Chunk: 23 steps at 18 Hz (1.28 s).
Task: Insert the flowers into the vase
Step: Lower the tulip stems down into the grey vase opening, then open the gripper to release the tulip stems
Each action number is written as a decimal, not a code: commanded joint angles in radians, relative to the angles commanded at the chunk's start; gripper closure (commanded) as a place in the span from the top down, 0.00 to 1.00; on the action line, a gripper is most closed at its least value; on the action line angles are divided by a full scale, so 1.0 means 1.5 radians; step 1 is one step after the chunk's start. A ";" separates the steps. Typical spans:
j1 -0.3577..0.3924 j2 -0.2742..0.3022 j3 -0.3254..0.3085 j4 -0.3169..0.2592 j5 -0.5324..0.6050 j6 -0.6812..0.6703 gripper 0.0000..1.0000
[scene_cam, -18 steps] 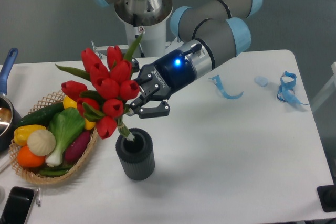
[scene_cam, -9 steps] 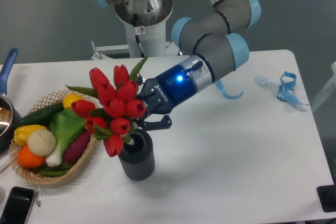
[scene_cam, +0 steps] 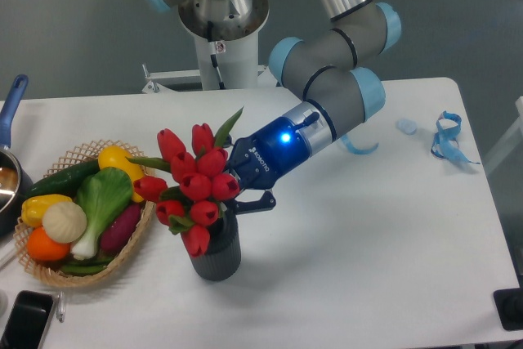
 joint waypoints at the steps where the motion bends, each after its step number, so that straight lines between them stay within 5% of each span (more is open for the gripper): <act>1: 0.001 -0.003 -0.001 0.001 0.000 0.003 0.37; 14: 0.005 -0.038 0.004 0.001 0.021 0.013 0.40; 15: 0.005 -0.039 0.006 0.002 0.027 0.015 0.44; 16: 0.006 -0.040 0.007 0.002 0.027 0.015 0.54; 17: 0.010 -0.040 0.007 0.002 0.028 0.020 0.74; 18: 0.012 -0.038 0.007 0.002 0.028 0.021 0.78; 20: 0.015 -0.036 0.006 0.002 0.029 0.022 1.00; 23: 0.026 -0.015 0.007 0.003 0.073 0.028 1.00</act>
